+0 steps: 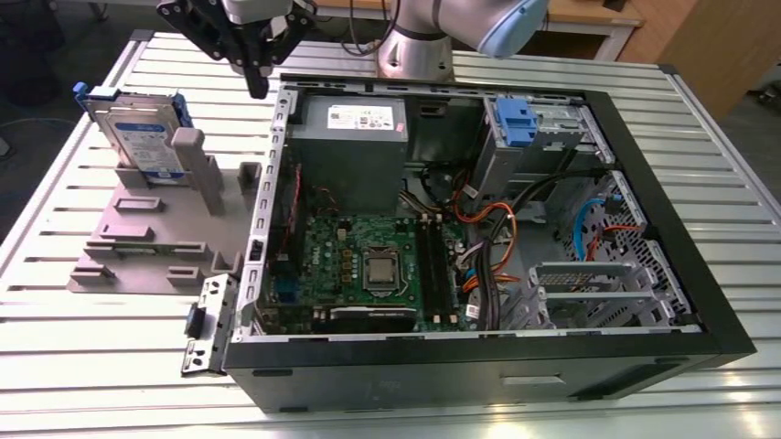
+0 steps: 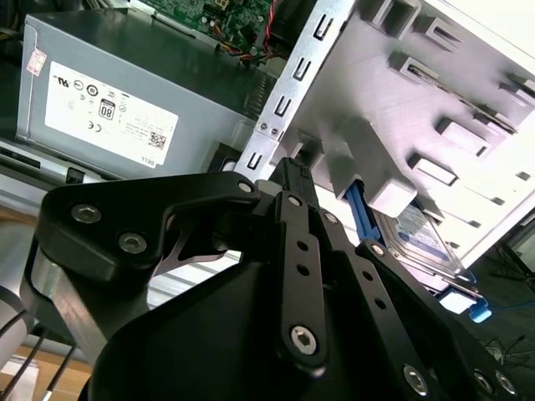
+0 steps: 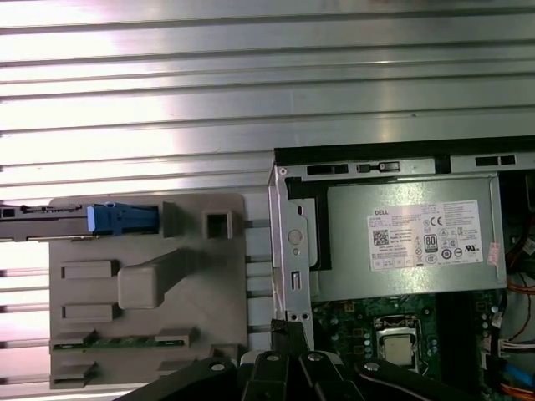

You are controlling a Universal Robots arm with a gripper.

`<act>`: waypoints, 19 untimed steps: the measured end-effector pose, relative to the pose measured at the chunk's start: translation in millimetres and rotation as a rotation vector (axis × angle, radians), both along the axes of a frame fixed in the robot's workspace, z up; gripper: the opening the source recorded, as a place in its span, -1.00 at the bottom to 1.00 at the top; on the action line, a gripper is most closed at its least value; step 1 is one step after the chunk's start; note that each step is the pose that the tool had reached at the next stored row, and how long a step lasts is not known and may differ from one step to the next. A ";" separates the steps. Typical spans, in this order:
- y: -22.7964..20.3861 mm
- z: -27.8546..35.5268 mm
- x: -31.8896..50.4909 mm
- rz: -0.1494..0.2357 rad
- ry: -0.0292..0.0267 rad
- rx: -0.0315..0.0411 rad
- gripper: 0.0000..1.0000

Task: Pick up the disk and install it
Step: 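Reach for the disk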

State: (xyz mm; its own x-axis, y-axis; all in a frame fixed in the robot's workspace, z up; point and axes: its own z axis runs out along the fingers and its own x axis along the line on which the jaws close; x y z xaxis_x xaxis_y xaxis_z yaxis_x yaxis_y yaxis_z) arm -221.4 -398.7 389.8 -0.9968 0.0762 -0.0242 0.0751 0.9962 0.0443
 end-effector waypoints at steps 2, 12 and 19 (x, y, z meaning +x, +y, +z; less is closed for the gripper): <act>0.0 0.0 -1.0 0.000 0.0000 0.0000 -0.79; 0.0 -0.2 -5.9 0.000 0.0000 0.0001 -0.79; 0.0 -0.3 -9.3 0.000 0.0000 0.0000 -0.79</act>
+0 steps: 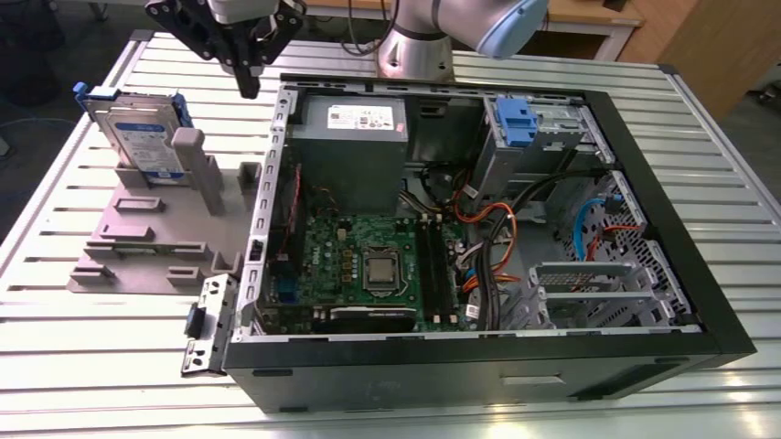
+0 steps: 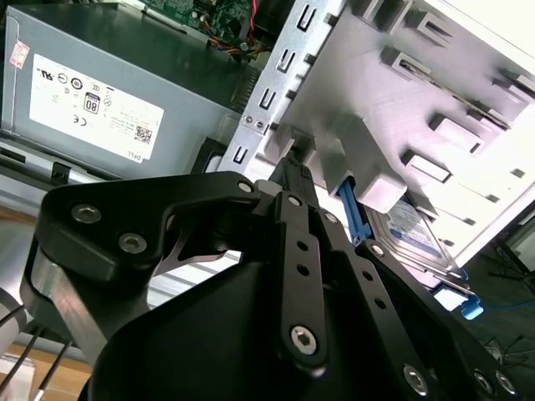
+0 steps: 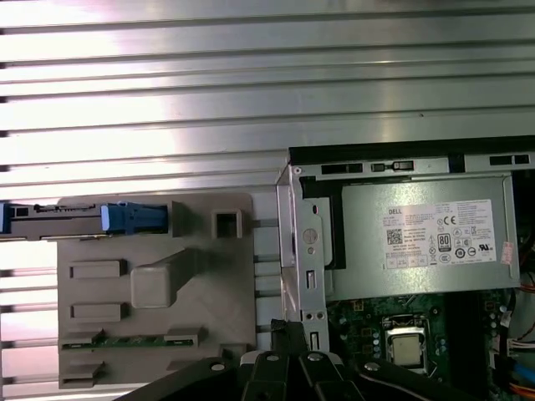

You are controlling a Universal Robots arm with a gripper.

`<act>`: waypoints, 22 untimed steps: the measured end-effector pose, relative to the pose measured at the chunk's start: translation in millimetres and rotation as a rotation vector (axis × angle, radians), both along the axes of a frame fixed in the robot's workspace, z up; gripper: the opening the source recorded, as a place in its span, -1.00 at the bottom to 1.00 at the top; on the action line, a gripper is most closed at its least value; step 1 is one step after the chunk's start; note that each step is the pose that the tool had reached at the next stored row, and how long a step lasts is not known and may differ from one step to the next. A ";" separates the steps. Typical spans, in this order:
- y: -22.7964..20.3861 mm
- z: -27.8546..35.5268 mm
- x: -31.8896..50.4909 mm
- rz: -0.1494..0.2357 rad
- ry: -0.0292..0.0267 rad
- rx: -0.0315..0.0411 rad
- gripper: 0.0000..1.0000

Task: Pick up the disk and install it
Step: 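Reach for the disk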

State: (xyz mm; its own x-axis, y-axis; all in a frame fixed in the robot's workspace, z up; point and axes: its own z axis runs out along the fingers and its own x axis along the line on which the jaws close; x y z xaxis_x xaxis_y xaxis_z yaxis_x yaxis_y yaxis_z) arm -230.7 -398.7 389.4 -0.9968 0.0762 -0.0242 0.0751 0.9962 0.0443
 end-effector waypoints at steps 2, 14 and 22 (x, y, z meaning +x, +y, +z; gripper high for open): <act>0.0 -0.1 -1.0 0.000 0.0000 0.0000 -0.79; 0.0 -0.2 -6.8 0.000 0.0000 0.0000 -0.79; 2.7 -0.5 -9.8 0.000 -0.0001 0.0001 -0.79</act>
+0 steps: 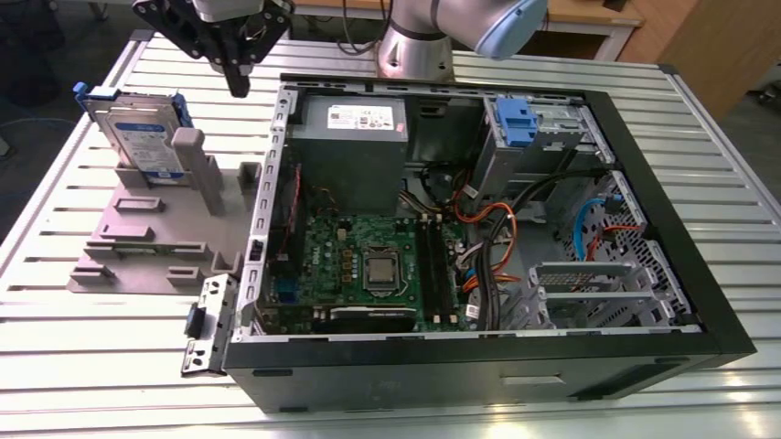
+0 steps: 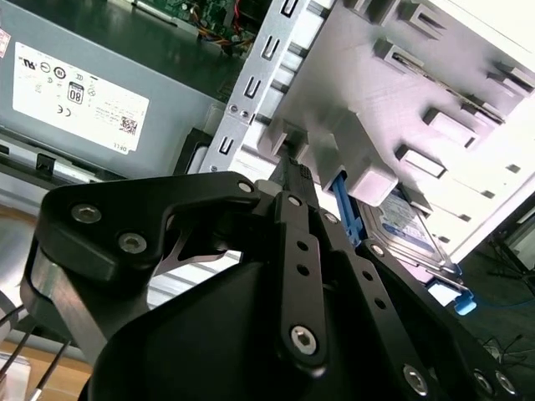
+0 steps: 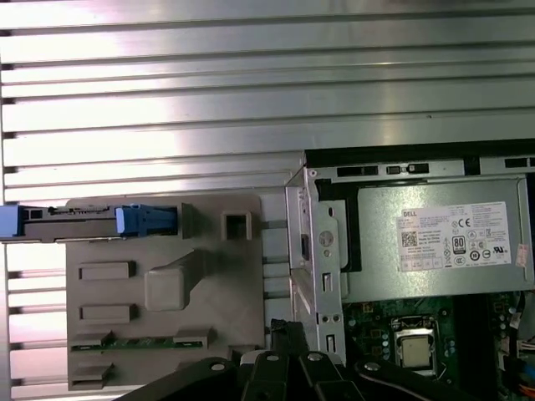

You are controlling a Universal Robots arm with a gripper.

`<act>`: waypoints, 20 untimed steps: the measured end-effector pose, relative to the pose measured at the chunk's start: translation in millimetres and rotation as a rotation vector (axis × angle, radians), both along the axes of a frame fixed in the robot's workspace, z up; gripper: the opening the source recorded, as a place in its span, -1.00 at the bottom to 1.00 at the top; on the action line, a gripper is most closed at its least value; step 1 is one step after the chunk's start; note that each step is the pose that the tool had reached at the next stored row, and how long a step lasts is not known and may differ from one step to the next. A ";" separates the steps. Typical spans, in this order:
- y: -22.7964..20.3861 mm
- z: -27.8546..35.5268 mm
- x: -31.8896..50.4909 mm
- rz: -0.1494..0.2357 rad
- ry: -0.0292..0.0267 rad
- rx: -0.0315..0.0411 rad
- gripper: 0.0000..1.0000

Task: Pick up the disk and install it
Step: 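Reach for the disk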

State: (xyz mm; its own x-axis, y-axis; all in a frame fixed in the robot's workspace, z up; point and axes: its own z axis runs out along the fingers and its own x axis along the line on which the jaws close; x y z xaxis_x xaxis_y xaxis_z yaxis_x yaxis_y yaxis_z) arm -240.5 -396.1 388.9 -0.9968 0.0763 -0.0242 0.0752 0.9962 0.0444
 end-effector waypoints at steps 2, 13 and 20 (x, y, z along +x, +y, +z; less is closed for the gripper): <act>1.4 -0.1 -0.6 0.000 0.0001 0.0000 -0.79; 7.4 -0.8 -7.8 0.000 0.0000 0.0000 -0.79; 10.1 -1.2 -13.4 0.000 0.0000 0.0000 -0.79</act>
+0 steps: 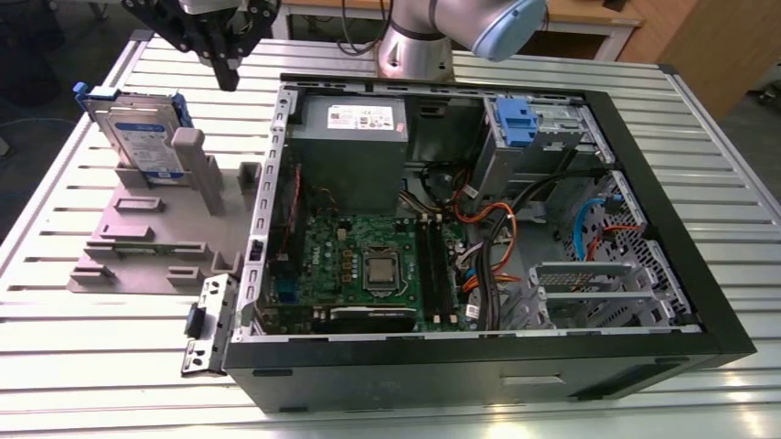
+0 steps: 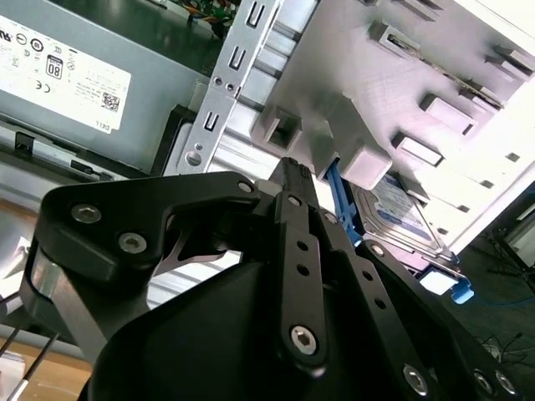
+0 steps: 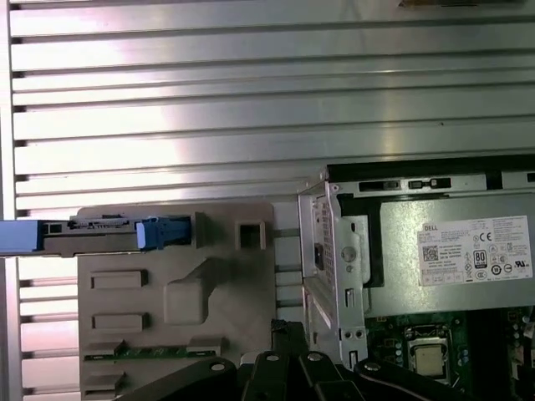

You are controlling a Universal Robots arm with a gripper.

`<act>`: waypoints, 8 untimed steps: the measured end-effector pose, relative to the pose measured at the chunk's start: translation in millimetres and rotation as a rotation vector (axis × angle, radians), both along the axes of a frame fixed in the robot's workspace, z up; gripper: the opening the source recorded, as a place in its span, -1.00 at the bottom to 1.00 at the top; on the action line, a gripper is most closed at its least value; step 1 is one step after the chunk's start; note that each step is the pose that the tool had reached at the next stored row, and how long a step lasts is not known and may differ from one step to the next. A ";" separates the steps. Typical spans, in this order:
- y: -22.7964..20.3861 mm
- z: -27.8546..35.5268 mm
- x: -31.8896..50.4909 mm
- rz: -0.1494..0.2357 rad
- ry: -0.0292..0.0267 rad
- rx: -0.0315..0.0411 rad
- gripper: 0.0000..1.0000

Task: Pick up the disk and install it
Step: 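Reach for the disk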

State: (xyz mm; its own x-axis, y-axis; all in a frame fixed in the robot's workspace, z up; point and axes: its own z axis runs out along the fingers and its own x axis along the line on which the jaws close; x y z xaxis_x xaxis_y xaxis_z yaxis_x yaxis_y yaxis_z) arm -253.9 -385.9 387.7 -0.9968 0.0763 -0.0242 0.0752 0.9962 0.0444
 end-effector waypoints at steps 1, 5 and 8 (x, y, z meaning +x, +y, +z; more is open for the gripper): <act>0.4 0.0 -0.7 0.000 0.0001 0.0000 -0.79; 1.9 -0.3 -3.7 0.000 0.0000 0.0000 -0.79; 3.4 -0.4 -6.1 0.000 0.0002 -0.0001 -0.79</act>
State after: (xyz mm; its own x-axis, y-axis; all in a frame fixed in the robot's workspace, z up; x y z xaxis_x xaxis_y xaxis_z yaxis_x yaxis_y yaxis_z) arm -260.1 -382.6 387.3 -0.9968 0.0762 -0.0241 0.0751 0.9962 0.0442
